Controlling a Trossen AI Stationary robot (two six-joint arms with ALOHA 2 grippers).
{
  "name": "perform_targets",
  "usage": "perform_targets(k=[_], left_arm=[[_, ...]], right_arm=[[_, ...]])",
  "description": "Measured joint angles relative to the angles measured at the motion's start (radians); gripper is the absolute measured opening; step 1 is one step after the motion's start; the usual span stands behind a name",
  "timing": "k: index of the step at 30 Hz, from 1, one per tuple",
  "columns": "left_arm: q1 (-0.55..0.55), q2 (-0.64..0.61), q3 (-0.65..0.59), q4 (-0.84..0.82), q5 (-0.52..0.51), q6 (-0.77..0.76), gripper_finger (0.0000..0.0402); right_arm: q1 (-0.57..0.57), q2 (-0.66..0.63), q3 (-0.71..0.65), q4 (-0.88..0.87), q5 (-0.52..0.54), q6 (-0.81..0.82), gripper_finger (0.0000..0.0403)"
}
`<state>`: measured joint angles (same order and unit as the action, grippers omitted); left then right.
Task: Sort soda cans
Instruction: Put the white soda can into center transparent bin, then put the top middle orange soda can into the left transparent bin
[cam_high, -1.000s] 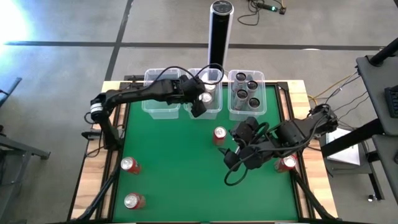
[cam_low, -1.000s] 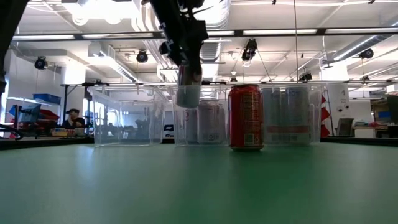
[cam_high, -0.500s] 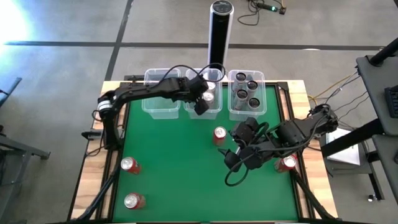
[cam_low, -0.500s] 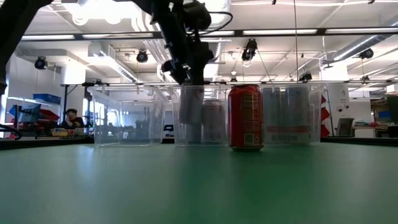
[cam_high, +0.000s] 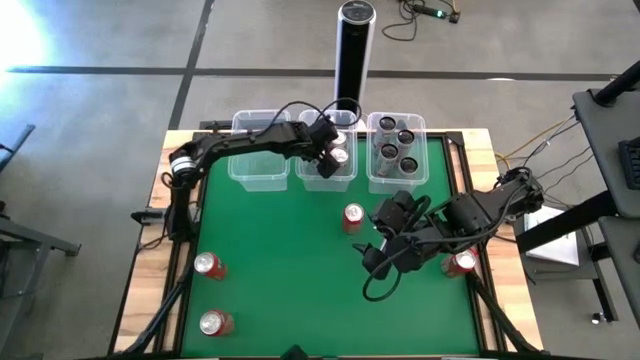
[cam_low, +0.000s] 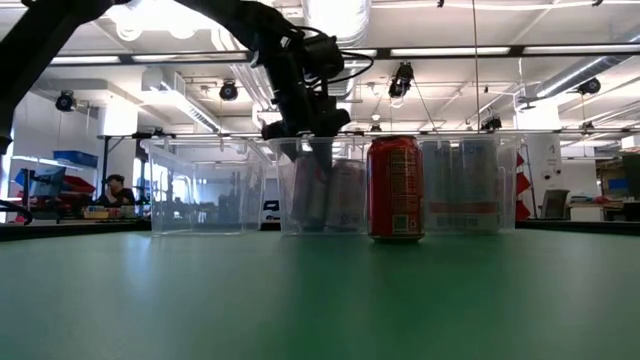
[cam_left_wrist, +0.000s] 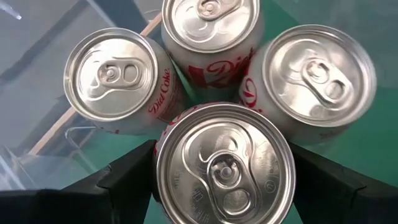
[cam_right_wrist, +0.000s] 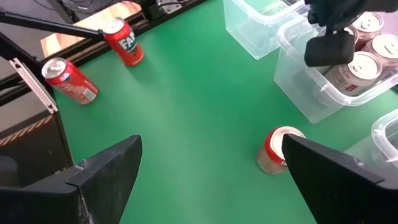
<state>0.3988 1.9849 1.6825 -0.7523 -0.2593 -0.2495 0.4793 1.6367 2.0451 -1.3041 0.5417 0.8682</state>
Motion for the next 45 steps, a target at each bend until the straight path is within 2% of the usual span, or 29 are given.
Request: perform_targets(k=[7,12,15,20,24,29,33,38,40,45], left_arm=[[0.001,-0.003,0.001,-0.002,-0.002,0.000,0.0341],[0.001,-0.021,0.009,-0.015,-0.016,-0.002,0.0340],[0.001,-0.049,0.063,-0.068,-0.019,0.002,0.0336],[-0.028,-0.137,0.160,-0.166,-0.026,0.040,0.0330],[-0.100,-0.238,0.163,-0.166,-0.019,0.075,0.0326],[-0.226,-0.373,0.098,-0.141,-0.019,0.091,0.0325],[-0.335,-0.478,0.009,-0.105,-0.021,0.090,0.0324],[-0.470,-0.607,-0.137,-0.105,-0.118,0.069,0.0325],[-0.518,-0.660,-0.210,-0.104,-0.124,0.066,0.0325],[-0.610,-0.768,-0.387,-0.039,-0.123,-0.026,0.0325]], right_arm=[[-0.001,0.000,0.001,0.000,0.000,-0.032,0.0382],[-0.004,0.000,0.001,0.000,0.000,-0.062,0.0382],[-0.005,0.003,-0.006,0.001,0.001,-0.120,0.0382],[-0.007,0.017,-0.057,-0.001,0.000,-0.148,0.0382],[-0.009,0.008,-0.127,-0.039,0.000,-0.112,0.0382],[-0.013,0.007,-0.270,-0.200,-0.044,-0.046,0.0382],[-0.016,0.005,-0.410,-0.201,-0.113,-0.037,0.0382],[-0.015,-0.001,-0.574,-0.143,-0.131,-0.050,0.0382],[-0.015,-0.003,-0.632,-0.113,-0.128,-0.053,0.0382],[-0.015,-0.027,-0.776,0.119,-0.079,-0.064,0.0382]])
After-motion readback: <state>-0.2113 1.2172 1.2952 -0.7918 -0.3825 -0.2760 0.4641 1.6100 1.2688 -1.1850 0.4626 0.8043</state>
